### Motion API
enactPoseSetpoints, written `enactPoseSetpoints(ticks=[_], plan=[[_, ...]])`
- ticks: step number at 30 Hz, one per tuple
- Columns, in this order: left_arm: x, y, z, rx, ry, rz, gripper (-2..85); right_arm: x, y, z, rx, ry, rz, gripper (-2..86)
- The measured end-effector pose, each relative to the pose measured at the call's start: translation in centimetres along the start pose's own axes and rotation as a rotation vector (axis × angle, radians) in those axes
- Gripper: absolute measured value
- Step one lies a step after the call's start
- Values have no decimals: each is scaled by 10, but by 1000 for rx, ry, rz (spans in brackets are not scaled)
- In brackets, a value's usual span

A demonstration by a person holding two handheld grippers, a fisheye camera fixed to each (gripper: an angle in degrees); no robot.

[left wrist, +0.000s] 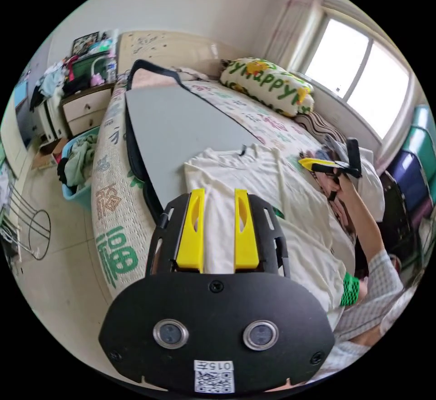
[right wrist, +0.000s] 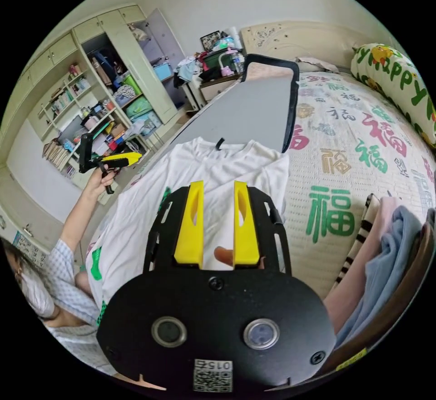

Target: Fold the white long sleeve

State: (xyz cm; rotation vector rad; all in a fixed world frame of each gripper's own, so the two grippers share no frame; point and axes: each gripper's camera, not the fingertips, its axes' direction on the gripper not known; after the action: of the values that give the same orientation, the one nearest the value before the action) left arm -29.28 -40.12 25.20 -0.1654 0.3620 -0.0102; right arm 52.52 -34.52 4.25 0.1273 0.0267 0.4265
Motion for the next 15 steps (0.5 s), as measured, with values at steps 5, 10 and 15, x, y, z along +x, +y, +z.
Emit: enactPoseSetpoints(ticks=[5,10,15], plan=[[-12,-22,49,-35,-8,-37,134,24,-26,28,2,142,56,132],[-4,-39,82,-94,-33,-31,133,48,-36,49,-114,138,114,155],[23,-39,94,-143,-161,19,80,59,-32,45,-144,100,128,113]])
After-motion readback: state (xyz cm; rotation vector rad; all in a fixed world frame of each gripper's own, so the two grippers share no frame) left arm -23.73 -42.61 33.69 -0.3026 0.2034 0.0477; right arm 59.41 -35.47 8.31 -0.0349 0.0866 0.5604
